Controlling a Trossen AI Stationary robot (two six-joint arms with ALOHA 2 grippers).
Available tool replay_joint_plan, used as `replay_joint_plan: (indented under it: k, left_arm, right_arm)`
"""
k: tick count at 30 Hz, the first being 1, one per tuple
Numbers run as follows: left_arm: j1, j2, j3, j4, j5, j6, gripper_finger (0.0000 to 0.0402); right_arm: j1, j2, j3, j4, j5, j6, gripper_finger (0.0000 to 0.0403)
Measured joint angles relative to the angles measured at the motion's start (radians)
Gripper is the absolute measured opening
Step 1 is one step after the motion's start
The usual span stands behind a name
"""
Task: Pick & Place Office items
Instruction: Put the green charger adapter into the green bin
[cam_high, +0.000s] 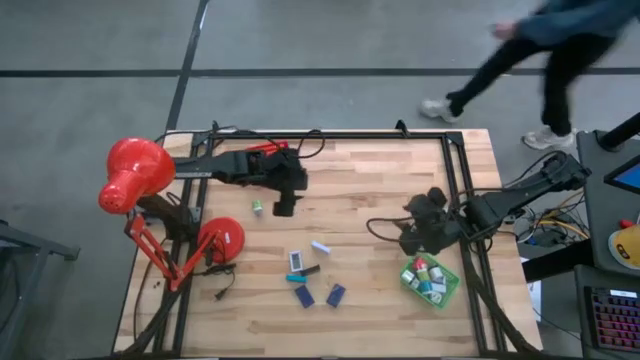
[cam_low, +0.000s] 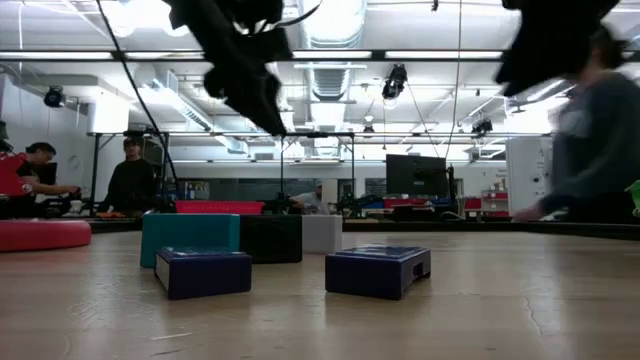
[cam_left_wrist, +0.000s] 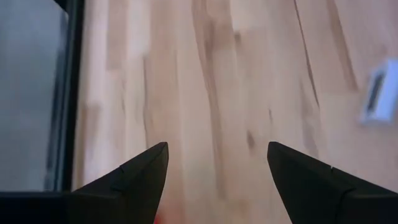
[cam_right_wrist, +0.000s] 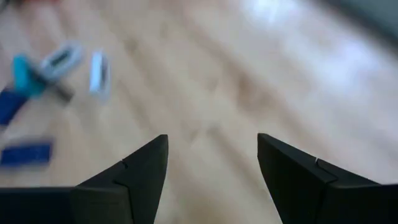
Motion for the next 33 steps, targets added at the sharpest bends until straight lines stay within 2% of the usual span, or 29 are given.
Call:
replay_joint_plan:
  k: [5, 8, 11, 16, 25, 29, 33]
  left_arm:
    - [0.002, -0.089, -0.058, -0.122, 0.0, -0.093, 0.028]
    - [0.002, -0.142, -0.106, -0.154, -0.001, -0.143, 0.028]
    - [0.003, -0.194, -0.161, -0.172, -0.008, -0.226, 0.028]
    - [0.003, -0.256, -0.258, -0.165, -0.008, -0.48, 0.028]
    - [0.004, -0.277, -0.37, -0.228, -0.013, -1.019, 0.028]
    - [0.004, -0.277, -0.378, -0.249, -0.07, -1.194, 0.028]
    - [0.006, -0.276, -0.378, -0.247, -0.165, -1.298, 0.028]
  right_arm:
    - [-0.001, 0.026, -0.041, 0.12, 0.244, -0.159, 0.0233]
    - [0.0, 0.058, -0.046, 0.134, 0.317, -0.2, 0.0233]
    - [-0.002, 0.092, -0.046, 0.139, 0.344, -0.207, 0.0233]
    - [-0.008, 0.148, -0.046, 0.159, 0.383, -0.208, 0.023]
    - [-0.02, 0.203, -0.046, 0.175, 0.392, -0.22, 0.0228]
    - [-0.027, 0.203, -0.046, 0.202, 0.404, -0.279, 0.0228]
    - [-0.028, 0.198, -0.046, 0.21, 0.404, -0.294, 0.0229]
